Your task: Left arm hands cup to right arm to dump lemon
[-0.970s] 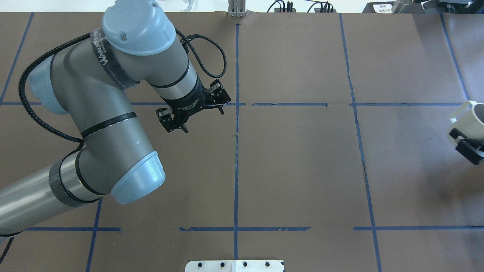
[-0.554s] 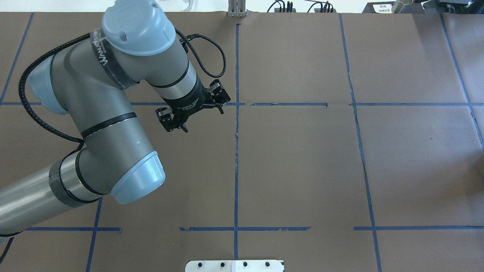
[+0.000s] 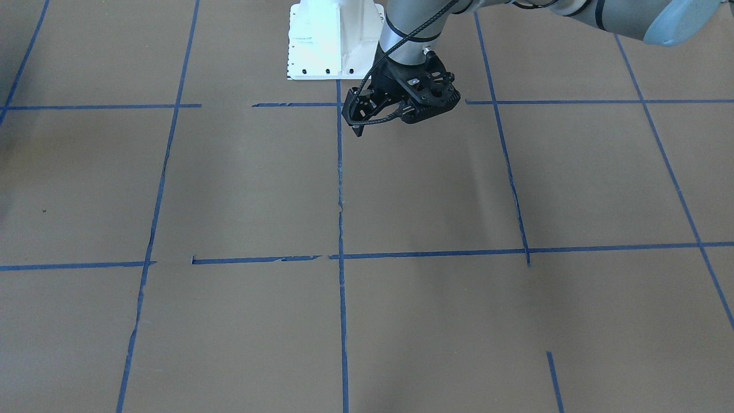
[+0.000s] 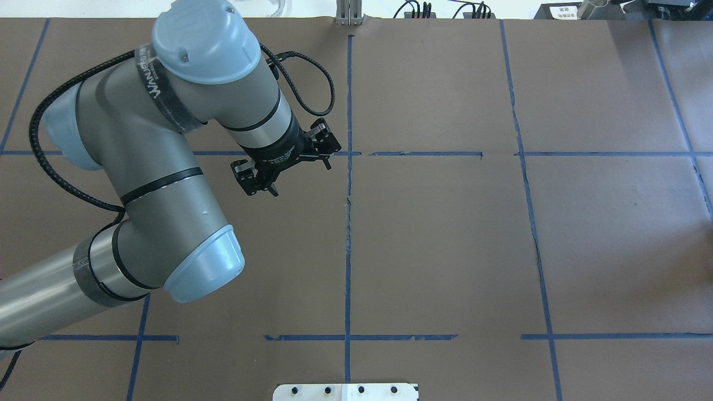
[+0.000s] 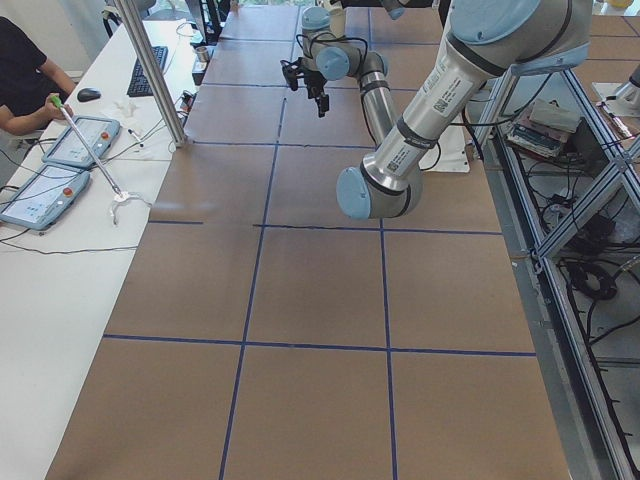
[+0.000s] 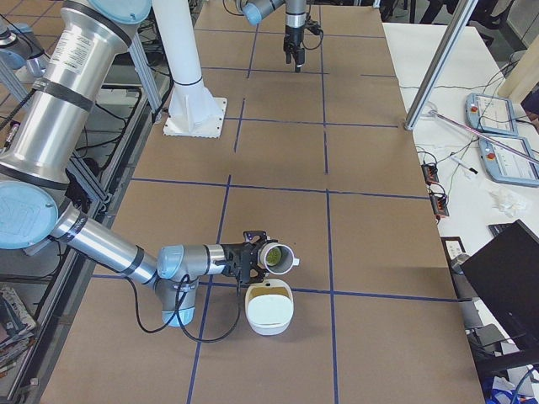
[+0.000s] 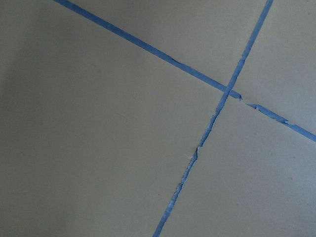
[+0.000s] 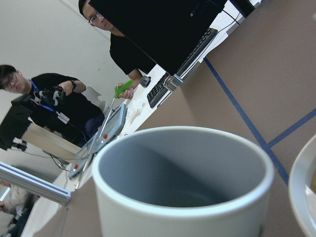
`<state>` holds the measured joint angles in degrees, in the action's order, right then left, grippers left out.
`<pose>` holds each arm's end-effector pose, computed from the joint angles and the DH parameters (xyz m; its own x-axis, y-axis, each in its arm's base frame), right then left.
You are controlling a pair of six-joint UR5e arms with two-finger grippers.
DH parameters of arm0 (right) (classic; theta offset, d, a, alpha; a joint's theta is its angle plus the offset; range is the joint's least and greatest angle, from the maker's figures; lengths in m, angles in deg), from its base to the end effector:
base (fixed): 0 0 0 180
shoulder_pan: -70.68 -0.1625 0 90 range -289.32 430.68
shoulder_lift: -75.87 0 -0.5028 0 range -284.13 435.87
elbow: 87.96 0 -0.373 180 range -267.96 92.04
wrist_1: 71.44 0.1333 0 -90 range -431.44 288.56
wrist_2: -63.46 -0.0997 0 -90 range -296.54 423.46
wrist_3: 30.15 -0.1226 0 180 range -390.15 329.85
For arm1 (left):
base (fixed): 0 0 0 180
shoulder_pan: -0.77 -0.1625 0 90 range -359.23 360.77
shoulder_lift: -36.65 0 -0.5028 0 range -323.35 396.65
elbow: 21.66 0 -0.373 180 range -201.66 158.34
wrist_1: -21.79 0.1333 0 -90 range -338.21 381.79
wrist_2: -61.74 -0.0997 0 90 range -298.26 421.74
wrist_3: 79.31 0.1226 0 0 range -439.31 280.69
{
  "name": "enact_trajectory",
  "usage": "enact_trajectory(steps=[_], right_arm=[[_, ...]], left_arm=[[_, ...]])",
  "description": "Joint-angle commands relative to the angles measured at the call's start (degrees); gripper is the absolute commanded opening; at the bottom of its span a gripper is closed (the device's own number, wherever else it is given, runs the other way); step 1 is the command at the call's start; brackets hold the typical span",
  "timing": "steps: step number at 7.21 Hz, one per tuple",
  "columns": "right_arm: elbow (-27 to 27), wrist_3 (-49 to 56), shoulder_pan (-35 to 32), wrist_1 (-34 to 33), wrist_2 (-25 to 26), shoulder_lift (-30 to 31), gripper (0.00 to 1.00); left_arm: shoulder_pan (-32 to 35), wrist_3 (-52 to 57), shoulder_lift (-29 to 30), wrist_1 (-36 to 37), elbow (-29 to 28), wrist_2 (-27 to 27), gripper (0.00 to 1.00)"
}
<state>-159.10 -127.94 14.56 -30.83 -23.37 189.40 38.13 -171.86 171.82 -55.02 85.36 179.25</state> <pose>0.0047 -0.2443 0.7791 -0.0994 0.0948 0.9905 -0.8542 0.5025 -0.1338 0.4924 -0.4724 0.1832 0.5093 -0.4385 -0.7405 0.2841 0.8979 -0.3363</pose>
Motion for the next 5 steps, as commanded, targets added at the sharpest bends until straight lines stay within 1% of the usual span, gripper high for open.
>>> enact_trajectory(steps=[1,2,3,5], right_arm=[[0.13,-15.60,-3.63,3.25,-0.18,-0.67,0.03],[0.66,-20.55,-3.99,3.34,-0.10,-1.37,0.03],[0.84,-29.04,-4.35,4.47,0.08,-1.38,0.03],[1.62,-39.79,-4.61,6.58,0.17,-2.60,0.03]], left_arm=[[-0.01,0.00,0.01,-0.01,0.03,-0.09,1.00],[-0.01,0.00,0.01,-0.01,0.03,-0.09,1.00],[-0.01,0.00,0.09,-0.01,0.03,-0.35,1.00],[-0.01,0.00,0.09,-0.01,0.03,-0.44,1.00]])
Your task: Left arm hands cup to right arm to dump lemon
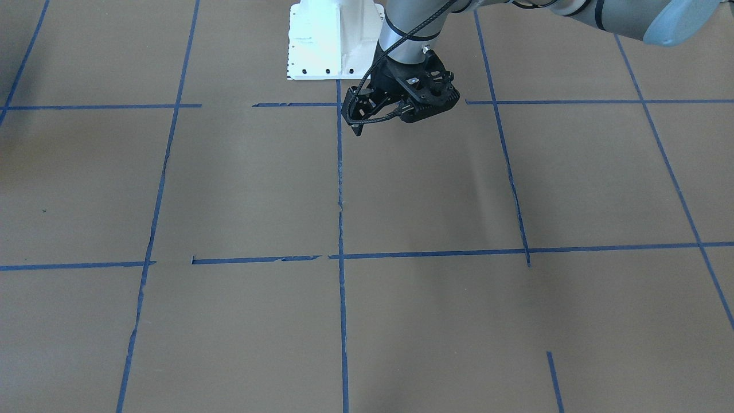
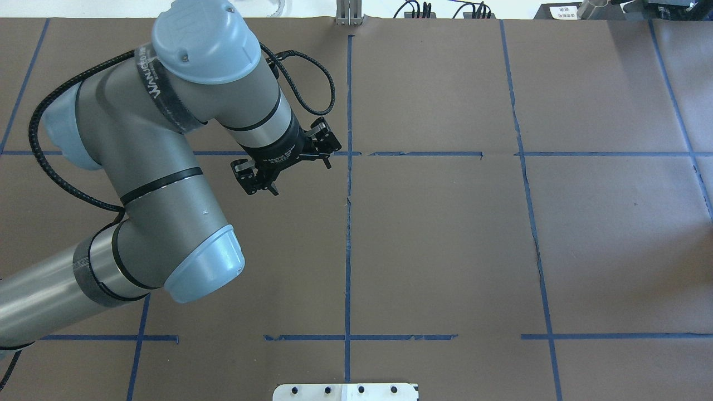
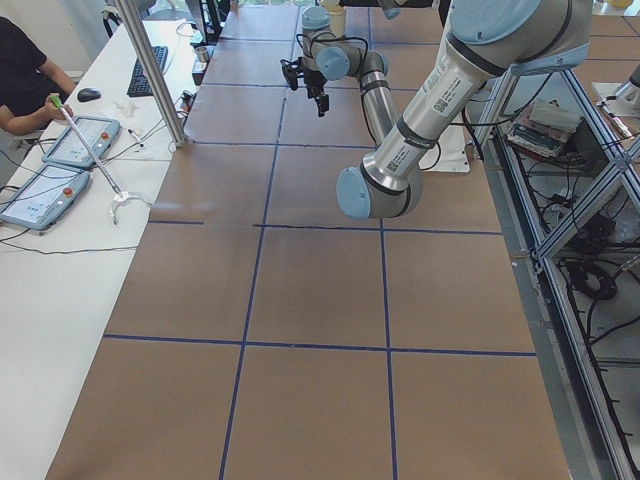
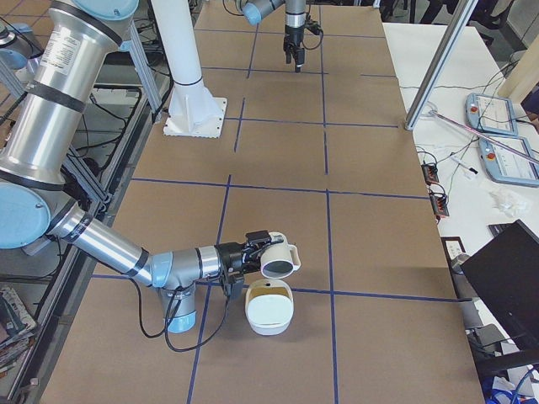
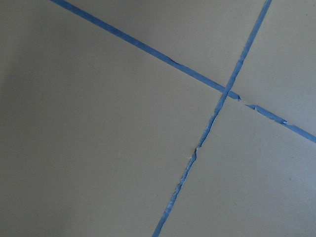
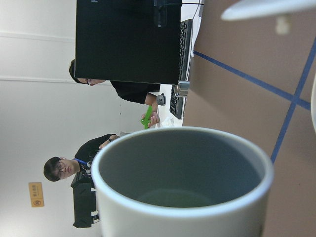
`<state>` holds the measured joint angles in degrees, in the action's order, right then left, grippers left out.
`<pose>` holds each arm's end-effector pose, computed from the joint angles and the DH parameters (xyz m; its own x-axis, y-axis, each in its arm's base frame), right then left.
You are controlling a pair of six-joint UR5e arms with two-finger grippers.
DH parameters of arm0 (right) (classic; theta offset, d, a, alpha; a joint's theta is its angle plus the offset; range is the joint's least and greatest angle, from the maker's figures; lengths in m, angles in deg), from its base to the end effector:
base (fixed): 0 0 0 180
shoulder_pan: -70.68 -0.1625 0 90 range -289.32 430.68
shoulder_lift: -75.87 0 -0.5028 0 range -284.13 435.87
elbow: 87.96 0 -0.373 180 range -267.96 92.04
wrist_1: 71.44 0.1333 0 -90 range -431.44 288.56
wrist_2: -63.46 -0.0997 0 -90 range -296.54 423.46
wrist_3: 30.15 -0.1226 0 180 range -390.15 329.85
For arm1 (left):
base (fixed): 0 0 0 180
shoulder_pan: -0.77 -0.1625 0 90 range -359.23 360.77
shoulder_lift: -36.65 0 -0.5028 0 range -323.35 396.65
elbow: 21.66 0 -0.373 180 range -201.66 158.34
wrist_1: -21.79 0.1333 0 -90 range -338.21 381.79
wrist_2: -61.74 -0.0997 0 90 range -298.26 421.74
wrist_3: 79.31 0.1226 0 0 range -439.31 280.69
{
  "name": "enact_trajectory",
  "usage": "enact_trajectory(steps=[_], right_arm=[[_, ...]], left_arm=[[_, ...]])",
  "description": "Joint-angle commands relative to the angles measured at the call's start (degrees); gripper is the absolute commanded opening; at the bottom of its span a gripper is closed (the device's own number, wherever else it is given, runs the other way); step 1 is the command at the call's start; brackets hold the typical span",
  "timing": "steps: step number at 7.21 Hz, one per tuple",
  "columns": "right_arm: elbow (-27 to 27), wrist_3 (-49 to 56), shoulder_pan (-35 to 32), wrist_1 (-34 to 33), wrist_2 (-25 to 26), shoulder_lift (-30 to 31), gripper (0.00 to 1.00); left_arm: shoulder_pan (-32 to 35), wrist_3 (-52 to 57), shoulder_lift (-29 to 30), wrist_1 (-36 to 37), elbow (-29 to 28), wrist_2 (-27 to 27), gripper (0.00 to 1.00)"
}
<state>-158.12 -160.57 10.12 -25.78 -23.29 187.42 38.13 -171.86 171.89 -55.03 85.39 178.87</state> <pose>0.0190 -0.2516 0.7682 -0.6096 0.2369 0.7565 -0.6594 0.3782 -0.6498 0.4921 -0.4731 0.1824 0.5080 -0.4376 -0.7419 0.2889 0.8980 -0.3318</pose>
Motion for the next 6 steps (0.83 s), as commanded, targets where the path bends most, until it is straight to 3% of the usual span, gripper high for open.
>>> enact_trajectory(steps=[1,2,6], right_arm=[[4.30,-12.35,-0.17,4.93,0.26,-2.02,0.03],[7.47,-16.49,-0.17,9.06,0.35,-3.08,0.04],[10.12,-30.99,-1.32,13.48,1.75,-2.65,0.05]], left_arm=[[0.00,0.00,0.02,0.00,0.00,-0.06,1.00],[0.09,0.00,-0.07,0.00,0.17,-0.06,1.00],[0.00,-0.09,0.19,0.00,0.35,-0.41,1.00]])
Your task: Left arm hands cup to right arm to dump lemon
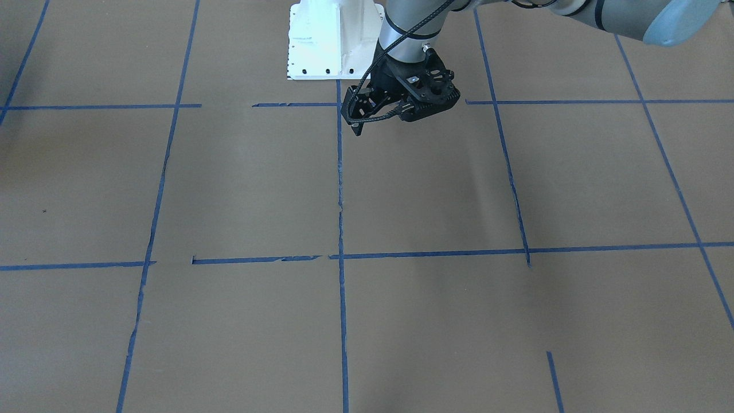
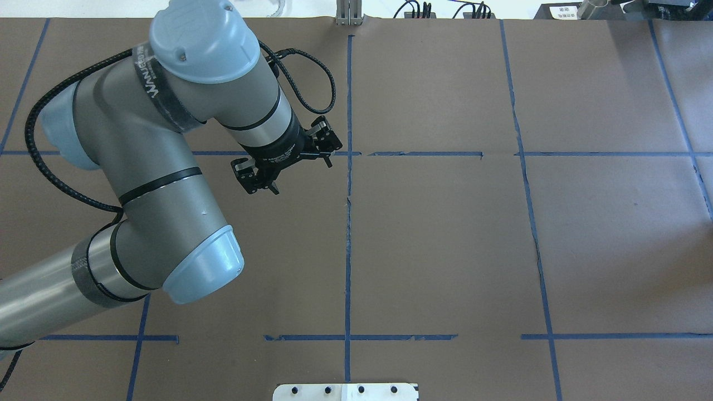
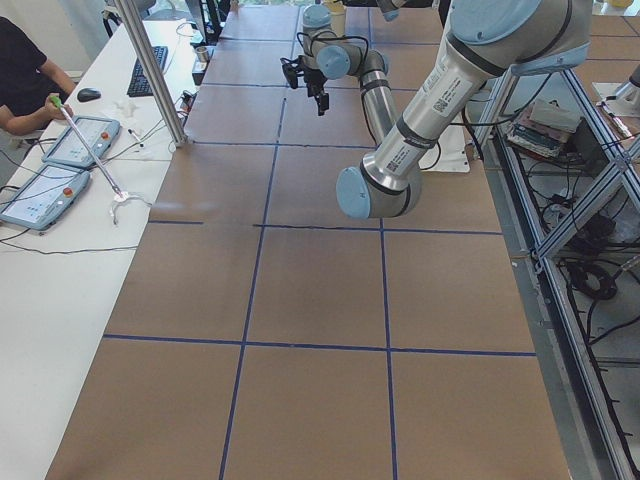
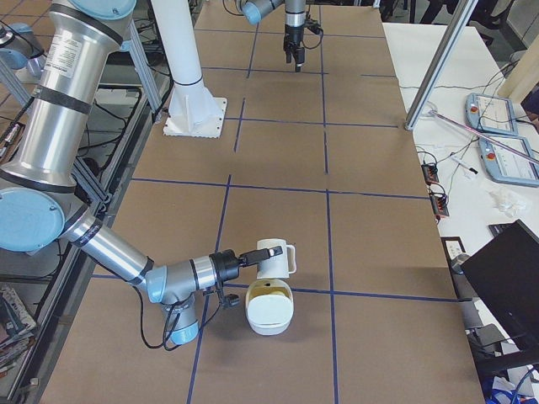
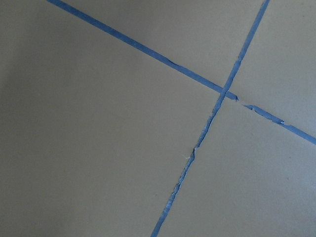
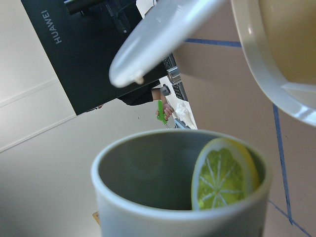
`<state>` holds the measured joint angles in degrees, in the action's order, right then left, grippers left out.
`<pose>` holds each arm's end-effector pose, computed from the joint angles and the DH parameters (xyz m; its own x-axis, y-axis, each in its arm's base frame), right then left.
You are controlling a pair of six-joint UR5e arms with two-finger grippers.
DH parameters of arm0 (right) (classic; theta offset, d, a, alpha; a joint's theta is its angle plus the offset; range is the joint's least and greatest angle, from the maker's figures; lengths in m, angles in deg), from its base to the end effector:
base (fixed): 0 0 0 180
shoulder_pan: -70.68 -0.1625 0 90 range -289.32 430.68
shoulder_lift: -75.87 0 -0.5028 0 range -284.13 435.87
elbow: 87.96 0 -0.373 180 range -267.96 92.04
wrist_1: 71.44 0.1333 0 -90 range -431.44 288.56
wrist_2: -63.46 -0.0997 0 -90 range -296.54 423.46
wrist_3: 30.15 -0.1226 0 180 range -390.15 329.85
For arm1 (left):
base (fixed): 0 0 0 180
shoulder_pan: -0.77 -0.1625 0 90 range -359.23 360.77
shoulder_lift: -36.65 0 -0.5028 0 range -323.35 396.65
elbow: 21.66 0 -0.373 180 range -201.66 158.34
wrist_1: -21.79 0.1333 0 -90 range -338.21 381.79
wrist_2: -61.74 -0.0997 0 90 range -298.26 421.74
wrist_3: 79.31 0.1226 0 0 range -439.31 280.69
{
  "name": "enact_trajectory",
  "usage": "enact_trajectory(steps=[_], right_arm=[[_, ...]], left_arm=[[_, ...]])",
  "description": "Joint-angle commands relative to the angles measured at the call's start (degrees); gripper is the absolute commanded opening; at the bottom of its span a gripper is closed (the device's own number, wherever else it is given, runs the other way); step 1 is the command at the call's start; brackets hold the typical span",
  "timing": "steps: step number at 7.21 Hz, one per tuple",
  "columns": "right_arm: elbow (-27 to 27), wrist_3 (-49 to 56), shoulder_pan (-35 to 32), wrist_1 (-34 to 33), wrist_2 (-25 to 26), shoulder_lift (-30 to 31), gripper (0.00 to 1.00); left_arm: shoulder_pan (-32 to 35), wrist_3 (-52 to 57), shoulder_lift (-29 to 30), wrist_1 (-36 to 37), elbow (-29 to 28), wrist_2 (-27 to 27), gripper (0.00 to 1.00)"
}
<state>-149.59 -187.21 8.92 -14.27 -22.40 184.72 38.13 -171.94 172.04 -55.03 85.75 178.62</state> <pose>0.0334 -0.2383 0.7928 -0.8720 0.3176 0.3724 -0.2803 0.2997 -0.9119 0.4903 -0.4723 0.1788 0.5021 -0.4348 -0.7475 0.2909 0.8990 -0.3276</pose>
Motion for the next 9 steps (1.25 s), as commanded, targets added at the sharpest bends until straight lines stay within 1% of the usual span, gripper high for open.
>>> enact_trajectory(steps=[1,2,3,6,9], right_arm=[[2.56,-7.01,-0.12,2.60,2.17,0.05,0.05],[2.66,-9.56,-0.12,3.56,2.36,0.05,0.05],[2.57,-14.45,-0.12,3.92,2.36,-0.12,0.05],[2.05,-19.49,-0.12,4.01,2.36,-0.48,0.05],[1.96,-19.60,-0.12,4.10,2.28,-0.48,0.04]], left_arm=[[-0.01,-0.01,0.14,0.00,0.08,-0.15,1.00],[-0.01,-0.01,0.14,0.00,0.08,-0.15,1.00],[-0.01,-0.01,0.14,0.00,0.08,-0.15,1.00],[-0.01,-0.01,-0.12,0.17,0.51,-0.24,1.00],[0.00,-0.01,-0.21,0.09,0.69,-0.42,1.00]])
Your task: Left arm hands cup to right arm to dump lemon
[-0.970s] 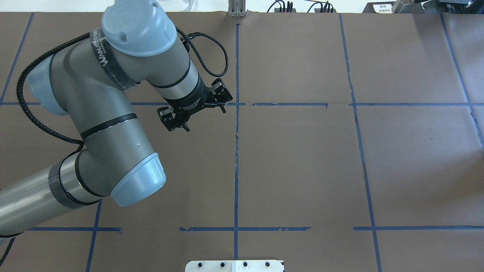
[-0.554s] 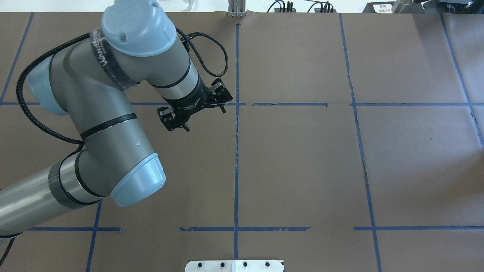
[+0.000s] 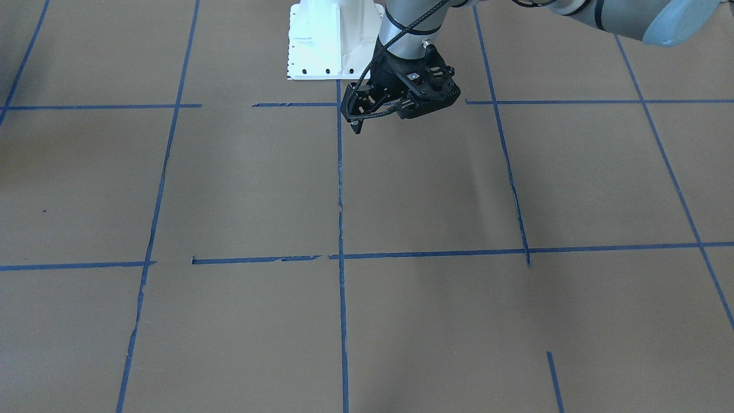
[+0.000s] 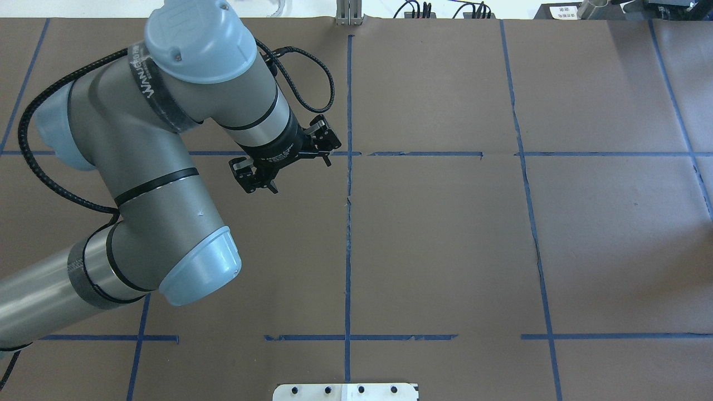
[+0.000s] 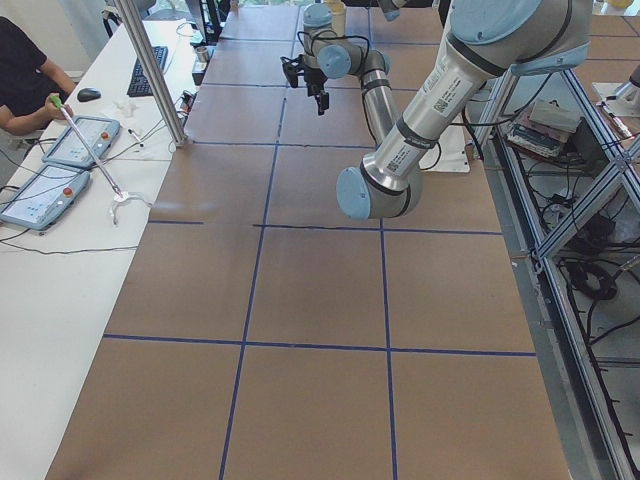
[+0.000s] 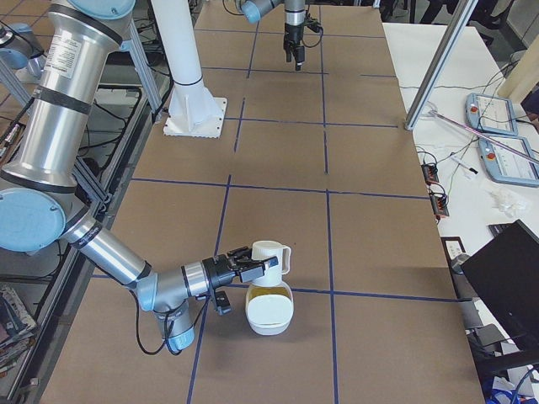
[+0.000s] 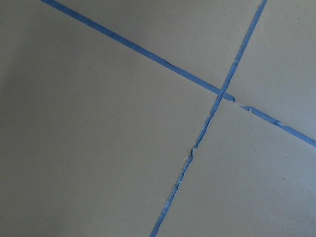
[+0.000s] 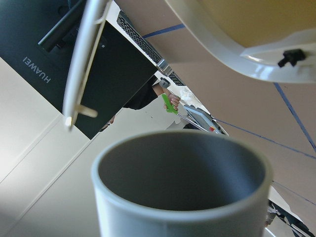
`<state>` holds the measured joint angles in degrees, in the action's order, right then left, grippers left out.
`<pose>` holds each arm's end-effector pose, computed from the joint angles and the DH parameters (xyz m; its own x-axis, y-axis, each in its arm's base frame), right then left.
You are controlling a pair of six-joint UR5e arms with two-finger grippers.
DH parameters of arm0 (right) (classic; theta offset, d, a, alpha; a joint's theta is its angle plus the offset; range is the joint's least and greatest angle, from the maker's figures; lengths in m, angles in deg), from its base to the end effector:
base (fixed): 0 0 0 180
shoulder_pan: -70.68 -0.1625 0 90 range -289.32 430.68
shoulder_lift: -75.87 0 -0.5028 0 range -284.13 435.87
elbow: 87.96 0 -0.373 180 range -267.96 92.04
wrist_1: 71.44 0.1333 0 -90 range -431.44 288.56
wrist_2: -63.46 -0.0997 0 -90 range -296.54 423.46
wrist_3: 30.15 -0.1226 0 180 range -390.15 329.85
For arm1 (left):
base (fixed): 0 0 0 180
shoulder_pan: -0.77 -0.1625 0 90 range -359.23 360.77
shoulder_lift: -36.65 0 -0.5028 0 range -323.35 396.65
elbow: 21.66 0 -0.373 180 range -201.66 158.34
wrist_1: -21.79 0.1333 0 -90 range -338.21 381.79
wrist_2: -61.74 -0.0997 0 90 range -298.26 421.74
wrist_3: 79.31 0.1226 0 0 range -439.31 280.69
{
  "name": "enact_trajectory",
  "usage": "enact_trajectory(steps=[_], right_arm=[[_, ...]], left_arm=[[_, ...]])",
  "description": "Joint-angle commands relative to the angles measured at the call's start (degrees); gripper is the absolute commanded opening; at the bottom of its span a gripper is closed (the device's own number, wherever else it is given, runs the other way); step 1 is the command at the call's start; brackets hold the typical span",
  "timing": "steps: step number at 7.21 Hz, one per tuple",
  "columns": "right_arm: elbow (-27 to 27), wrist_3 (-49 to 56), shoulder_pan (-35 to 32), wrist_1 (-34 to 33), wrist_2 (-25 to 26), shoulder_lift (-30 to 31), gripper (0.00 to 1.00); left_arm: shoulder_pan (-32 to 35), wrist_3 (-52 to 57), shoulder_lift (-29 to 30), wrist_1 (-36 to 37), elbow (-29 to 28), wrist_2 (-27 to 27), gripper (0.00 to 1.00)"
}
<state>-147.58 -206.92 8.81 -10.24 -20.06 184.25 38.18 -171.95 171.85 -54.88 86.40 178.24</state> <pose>0.0426 -0.2324 0.7965 -0.9325 0.3600 0.0307 0.0491 0.2106 -0.9763 0.4866 -0.4711 0.1780 0.4982 -0.4330 -0.7512 0.2957 0.8993 -0.3222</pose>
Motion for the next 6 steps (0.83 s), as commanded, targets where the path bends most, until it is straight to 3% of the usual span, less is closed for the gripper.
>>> enact_trajectory(steps=[1,2,3,6], right_arm=[[-0.49,0.81,0.00,0.50,-0.07,0.00,0.02],[-2.06,5.77,0.00,-0.54,-0.76,0.00,0.00],[-5.55,17.57,0.09,-5.25,-1.12,0.08,0.01],[-15.05,27.58,0.00,-19.50,-1.74,0.26,0.03]], left_arm=[[0.03,0.00,-0.03,-0.06,0.13,-0.05,1.00],[0.03,0.00,-0.03,-0.06,0.13,0.04,1.00],[0.03,0.00,-0.11,0.02,0.13,0.04,1.00],[0.03,-0.09,-0.11,0.02,0.66,0.13,1.00]])
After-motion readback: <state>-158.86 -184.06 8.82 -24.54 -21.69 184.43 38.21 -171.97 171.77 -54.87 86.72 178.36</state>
